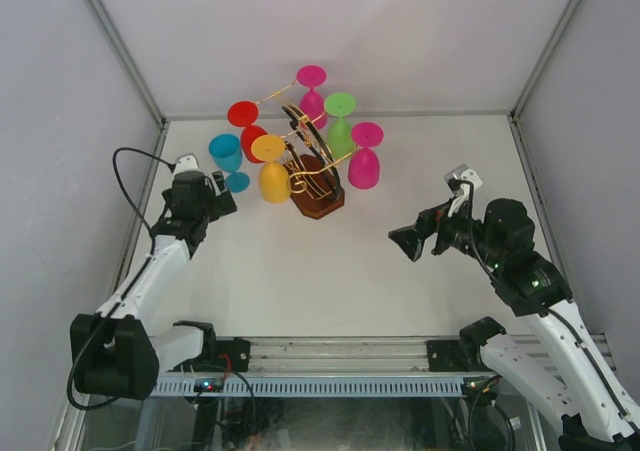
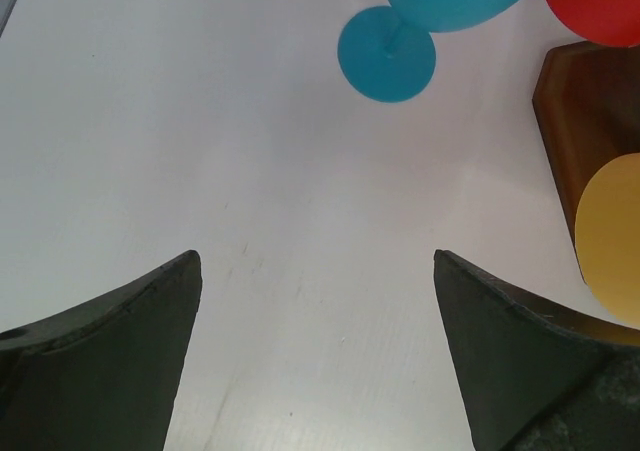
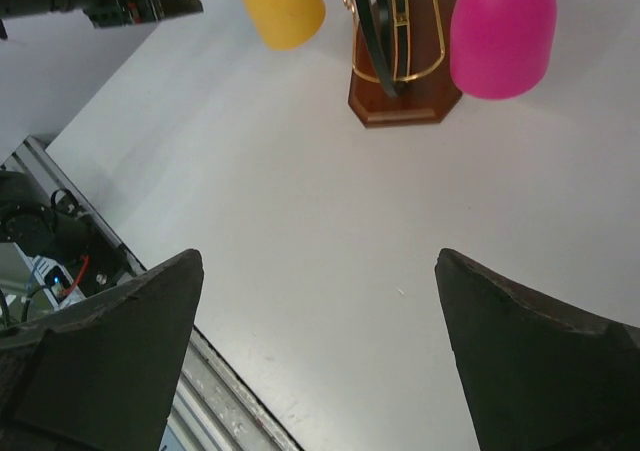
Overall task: Place the wine glass upside down on the wine glass rack
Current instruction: Pick up the wine glass at the center of the board.
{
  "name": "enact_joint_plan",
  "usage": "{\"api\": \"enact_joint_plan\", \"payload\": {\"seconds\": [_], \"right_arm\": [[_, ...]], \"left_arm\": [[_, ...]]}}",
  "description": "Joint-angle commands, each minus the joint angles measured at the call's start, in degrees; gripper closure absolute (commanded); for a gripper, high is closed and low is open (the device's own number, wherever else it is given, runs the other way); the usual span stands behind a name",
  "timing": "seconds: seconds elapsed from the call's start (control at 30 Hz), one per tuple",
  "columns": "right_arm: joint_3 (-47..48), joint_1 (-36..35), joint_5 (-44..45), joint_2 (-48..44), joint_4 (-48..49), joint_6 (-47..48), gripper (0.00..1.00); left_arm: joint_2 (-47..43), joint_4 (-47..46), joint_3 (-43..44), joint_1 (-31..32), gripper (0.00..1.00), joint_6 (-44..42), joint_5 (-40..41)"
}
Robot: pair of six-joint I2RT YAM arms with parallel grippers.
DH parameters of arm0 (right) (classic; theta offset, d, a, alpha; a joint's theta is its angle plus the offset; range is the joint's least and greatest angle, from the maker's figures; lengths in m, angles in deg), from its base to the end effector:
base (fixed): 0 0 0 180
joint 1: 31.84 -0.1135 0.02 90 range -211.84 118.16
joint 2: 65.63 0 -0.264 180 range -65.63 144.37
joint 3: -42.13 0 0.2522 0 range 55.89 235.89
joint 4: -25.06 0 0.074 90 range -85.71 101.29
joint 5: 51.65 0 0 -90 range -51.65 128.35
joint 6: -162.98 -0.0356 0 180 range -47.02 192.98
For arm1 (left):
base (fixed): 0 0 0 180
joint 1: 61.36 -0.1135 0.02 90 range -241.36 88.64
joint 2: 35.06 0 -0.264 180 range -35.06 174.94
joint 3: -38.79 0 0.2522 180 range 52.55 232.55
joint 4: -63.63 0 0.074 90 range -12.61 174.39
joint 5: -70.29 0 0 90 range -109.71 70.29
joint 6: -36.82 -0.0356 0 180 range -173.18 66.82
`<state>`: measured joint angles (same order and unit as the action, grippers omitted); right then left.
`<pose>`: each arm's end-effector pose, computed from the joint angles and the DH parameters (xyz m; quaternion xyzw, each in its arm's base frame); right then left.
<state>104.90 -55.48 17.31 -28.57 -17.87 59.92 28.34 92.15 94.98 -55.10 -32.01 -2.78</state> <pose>0.1222 0.0674 0.3503 -0.1808 0.7781 0.3231 0.5074 0.2394 -0.0158 0.2548 -0.1808 0.8641 0.0203 0.4693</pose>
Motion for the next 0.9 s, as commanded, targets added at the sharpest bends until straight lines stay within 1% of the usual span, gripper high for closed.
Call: {"api": "enact_joint_plan", "payload": {"seconds": [0.0, 0.3, 0.4, 0.57, 0.7, 0.87], "right_arm": [[1.0, 0.6, -0.27, 0.86, -3.67, 0.45, 0.01], [1.13, 0.84, -0.07, -0.07, -5.02, 1.78, 0.0], [1.11, 0.85, -0.1, 0.19, -5.37, 1.97, 0.0], [1.13, 0.81, -0.15, 0.85, -5.12, 2.2, 0.0], [1.13, 0.82, -0.15, 1.29, -4.72, 2.49, 0.0], [1.08, 0.89, -1.11, 2.84, -3.99, 2.9, 0.01]], "left_arm": [[3.77, -4.36, 5.7, -1.16, 0.0, -5.08, -4.71], [14.02, -8.28, 11.34, -1.48, 0.0, -11.81, -7.27], [17.13, -8.99, 13.59, -1.88, 0.0, -12.96, -6.97], [20.01, -13.99, 14.87, -3.47, 0.0, -14.06, -10.52], [24.17, -13.76, 18.59, -4.26, 0.0, -16.21, -13.04], [27.73, -13.9, 21.73, -4.62, 0.0, -16.98, -14.05]]}}
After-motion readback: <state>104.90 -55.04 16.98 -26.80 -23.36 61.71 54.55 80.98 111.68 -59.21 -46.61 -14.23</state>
